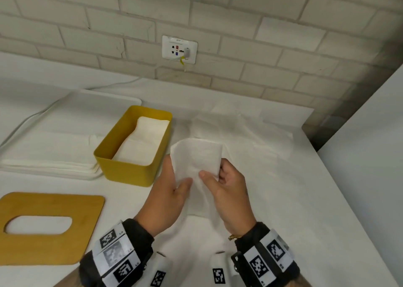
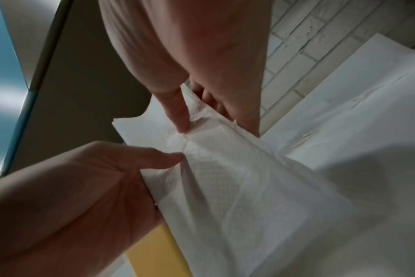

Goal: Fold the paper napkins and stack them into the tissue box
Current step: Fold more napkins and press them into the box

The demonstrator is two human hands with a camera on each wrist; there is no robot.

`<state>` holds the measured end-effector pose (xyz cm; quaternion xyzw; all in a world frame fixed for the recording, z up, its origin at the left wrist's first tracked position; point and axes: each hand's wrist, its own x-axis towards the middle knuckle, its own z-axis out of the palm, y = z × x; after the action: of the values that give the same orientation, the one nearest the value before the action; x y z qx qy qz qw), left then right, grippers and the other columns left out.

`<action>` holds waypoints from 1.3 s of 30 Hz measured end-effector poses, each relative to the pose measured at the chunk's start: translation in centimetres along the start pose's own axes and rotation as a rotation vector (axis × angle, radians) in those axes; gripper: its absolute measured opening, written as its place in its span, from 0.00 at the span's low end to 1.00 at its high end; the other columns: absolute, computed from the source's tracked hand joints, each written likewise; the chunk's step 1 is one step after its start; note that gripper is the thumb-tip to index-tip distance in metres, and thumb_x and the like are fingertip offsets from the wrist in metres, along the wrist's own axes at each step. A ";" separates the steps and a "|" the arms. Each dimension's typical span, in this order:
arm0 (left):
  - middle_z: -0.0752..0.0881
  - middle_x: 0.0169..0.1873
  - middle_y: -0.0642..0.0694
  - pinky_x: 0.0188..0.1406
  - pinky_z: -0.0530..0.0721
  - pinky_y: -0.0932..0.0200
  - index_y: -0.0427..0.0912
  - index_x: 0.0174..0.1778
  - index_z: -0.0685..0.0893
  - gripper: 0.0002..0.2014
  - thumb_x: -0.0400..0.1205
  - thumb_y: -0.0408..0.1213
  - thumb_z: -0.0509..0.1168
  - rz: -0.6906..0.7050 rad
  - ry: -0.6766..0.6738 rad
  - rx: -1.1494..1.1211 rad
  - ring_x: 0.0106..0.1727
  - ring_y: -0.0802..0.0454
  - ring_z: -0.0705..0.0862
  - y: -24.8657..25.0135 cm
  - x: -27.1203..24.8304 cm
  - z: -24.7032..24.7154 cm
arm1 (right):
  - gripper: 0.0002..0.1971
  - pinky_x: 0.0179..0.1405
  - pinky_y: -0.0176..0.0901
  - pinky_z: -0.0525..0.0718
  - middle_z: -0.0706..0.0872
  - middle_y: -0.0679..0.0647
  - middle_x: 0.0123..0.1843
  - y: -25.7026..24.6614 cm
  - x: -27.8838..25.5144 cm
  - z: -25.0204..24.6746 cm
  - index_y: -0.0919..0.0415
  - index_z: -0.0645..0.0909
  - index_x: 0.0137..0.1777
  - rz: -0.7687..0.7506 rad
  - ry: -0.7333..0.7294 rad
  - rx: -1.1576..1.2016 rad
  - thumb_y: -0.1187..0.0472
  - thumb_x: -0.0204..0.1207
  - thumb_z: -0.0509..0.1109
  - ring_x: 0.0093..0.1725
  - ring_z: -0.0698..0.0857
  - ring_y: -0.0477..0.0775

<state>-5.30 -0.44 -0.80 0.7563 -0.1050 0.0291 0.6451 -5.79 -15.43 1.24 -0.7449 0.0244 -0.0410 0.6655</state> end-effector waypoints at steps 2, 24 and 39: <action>0.81 0.71 0.58 0.69 0.82 0.65 0.58 0.80 0.66 0.30 0.86 0.31 0.68 0.020 -0.010 -0.032 0.72 0.66 0.80 0.5 0.3 -0.6 | 0.08 0.58 0.55 0.90 0.93 0.52 0.53 -1.3 0.8 0.0 0.55 0.86 0.56 -0.028 -0.002 0.090 0.67 0.81 0.73 0.55 0.92 0.54; 0.85 0.41 0.48 0.30 0.81 0.65 0.53 0.79 0.66 0.27 0.87 0.28 0.63 -0.146 0.070 0.576 0.36 0.55 0.84 1.3 7.4 -16.7 | 0.14 0.44 0.33 0.80 0.85 0.52 0.37 -7.0 19.6 10.4 0.62 0.85 0.64 -0.124 -0.115 -0.480 0.64 0.79 0.76 0.41 0.85 0.51; 0.81 0.52 0.43 0.44 0.78 0.58 0.38 0.67 0.73 0.16 0.85 0.23 0.61 -0.362 -0.419 1.009 0.53 0.44 0.85 0.8 9.8 -15.3 | 0.16 0.59 0.52 0.81 0.82 0.62 0.64 -4.1 19.6 14.0 0.61 0.72 0.68 -0.010 -0.243 -1.300 0.66 0.81 0.63 0.60 0.84 0.67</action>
<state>5.46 13.26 4.29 0.9660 -0.0727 -0.1857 0.1645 14.99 -2.85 4.31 -0.9943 -0.0347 0.0634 0.0781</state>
